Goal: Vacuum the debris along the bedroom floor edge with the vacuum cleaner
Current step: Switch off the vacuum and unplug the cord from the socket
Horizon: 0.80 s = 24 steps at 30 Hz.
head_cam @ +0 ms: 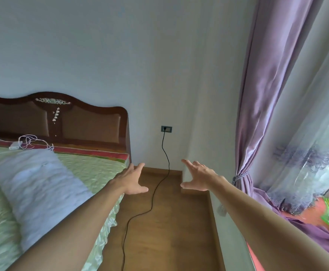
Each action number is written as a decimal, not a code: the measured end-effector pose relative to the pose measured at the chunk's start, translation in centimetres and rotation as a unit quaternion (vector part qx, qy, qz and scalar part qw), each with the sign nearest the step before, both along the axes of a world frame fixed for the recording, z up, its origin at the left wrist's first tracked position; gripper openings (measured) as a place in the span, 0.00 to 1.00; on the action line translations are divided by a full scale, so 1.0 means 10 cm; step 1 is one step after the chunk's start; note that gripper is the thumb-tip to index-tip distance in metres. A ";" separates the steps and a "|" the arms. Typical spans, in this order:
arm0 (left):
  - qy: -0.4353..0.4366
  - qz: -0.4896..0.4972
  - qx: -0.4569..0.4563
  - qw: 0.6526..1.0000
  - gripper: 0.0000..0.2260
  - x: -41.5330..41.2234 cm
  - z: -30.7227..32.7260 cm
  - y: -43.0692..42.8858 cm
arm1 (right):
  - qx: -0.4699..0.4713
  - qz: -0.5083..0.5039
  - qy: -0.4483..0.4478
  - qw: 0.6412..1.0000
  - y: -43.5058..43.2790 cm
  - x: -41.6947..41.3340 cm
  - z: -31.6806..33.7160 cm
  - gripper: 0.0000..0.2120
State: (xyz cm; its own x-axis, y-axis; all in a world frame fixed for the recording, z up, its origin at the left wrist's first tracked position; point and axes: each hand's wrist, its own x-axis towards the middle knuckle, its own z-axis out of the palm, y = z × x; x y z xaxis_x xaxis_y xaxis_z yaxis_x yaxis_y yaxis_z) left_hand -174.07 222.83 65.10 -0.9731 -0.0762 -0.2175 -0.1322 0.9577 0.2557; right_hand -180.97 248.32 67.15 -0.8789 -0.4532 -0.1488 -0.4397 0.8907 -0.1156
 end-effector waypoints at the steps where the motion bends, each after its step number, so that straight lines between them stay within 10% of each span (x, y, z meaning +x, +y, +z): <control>1: 0.000 -0.001 -0.003 1.000 0.43 -0.09 0.00 0.00 | -0.001 0.000 0.002 1.000 -0.01 -0.09 0.00 0.43; 24: 0.007 0.045 -0.021 0.999 0.43 -3.18 0.29 0.52 | 0.019 0.076 -0.012 0.997 0.40 -3.41 0.16 0.44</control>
State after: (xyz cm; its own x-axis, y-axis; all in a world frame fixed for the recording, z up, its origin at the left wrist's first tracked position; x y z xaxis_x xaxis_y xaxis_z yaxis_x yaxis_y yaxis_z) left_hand -205.90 228.07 67.96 -0.9650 -0.1722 -0.1980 -0.2148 0.9518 0.2189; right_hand -215.08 252.31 68.75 -0.7966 -0.5740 -0.1897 -0.5670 0.8182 -0.0950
